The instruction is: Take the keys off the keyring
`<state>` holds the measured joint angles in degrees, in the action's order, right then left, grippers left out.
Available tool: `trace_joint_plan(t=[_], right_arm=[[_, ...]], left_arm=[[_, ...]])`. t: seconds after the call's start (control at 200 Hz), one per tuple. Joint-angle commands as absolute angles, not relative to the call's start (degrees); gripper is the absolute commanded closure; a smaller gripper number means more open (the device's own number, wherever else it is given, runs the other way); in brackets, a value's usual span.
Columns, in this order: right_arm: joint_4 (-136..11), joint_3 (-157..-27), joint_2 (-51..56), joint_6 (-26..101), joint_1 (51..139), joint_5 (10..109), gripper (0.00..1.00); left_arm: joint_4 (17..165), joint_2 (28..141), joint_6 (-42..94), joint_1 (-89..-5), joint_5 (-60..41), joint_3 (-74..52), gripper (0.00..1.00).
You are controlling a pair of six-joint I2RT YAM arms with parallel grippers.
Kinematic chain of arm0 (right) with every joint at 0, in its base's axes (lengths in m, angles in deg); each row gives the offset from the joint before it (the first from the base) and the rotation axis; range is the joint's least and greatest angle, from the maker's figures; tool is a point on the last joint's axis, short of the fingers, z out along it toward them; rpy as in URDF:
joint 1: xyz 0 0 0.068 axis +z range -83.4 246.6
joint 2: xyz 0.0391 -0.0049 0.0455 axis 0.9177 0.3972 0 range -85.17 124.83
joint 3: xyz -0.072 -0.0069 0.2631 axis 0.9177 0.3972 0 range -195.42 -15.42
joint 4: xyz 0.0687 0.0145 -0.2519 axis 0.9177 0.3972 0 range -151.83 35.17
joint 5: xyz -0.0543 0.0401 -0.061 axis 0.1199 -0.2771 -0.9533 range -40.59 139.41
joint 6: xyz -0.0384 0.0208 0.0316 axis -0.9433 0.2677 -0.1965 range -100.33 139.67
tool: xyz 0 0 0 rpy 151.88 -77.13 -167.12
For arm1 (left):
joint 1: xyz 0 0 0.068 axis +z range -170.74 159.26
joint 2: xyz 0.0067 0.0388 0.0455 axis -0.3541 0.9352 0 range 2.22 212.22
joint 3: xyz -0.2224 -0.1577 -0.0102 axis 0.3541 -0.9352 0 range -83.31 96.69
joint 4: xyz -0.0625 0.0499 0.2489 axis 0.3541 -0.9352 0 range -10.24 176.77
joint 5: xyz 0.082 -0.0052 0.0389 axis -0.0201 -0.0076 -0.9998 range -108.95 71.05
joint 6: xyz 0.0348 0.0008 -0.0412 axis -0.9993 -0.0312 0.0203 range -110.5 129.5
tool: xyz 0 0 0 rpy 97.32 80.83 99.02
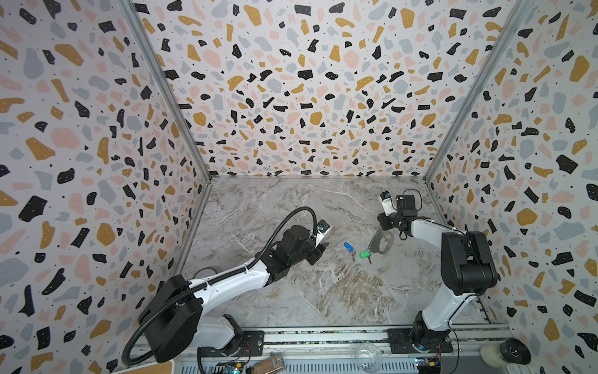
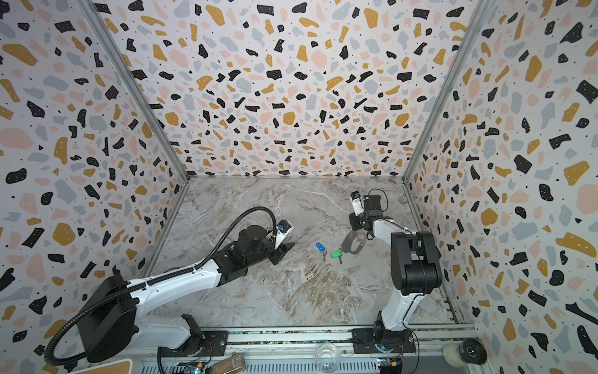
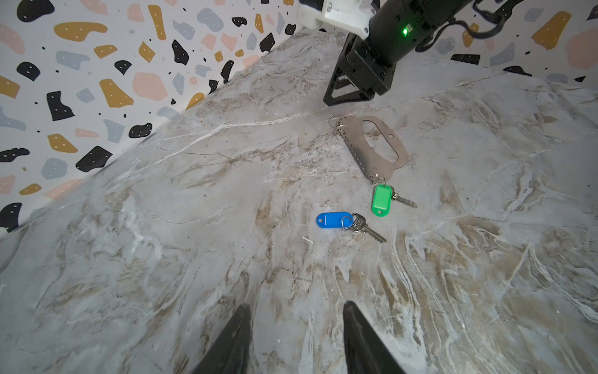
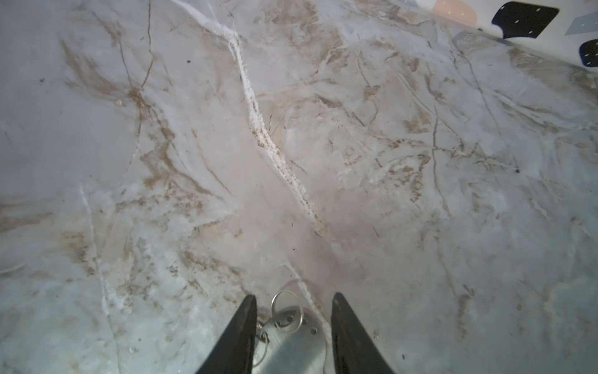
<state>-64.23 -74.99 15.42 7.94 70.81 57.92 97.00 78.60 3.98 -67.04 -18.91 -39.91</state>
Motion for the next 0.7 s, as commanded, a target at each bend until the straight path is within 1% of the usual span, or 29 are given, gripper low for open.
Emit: trace_joint_plan(t=[0.0,0.075,0.135,0.18,0.335,0.506,0.696], right_arm=[[-60.84,-78.74,12.26,8.76,70.44,58.99,0.57],[-59.51,-78.56,8.28,9.86,70.66,60.3,0.55],[-57.53,-77.58,5.05,10.93,71.34,61.03,0.5],[-55.67,-76.58,2.58,11.75,72.14,62.46,0.48],[-50.97,-70.22,-4.2,16.55,78.7,61.45,0.4],[-52.5,-60.6,-7.95,27.91,83.54,63.36,0.36],[-55.75,-54.02,-6.59,34.62,84.08,66.2,0.36]], left_arm=[[95.97,77.61,2.26,-67.3,-19.83,-37.61,0.52],[95.29,77.81,1.69,-67.45,-19.74,-36.58,0.51],[95.38,77.88,1.38,-67.66,-19.57,-36.06,0.5],[95.38,77.95,1.08,-67.87,-19.48,-35.73,0.5],[95.12,78.55,0.33,-68.66,-19.3,-34.21,0.48],[94.74,77.99,0.02,-69.39,-19.81,-33.3,0.46],[95.42,76.43,0.75,-69.65,-20.78,-34.77,0.45]])
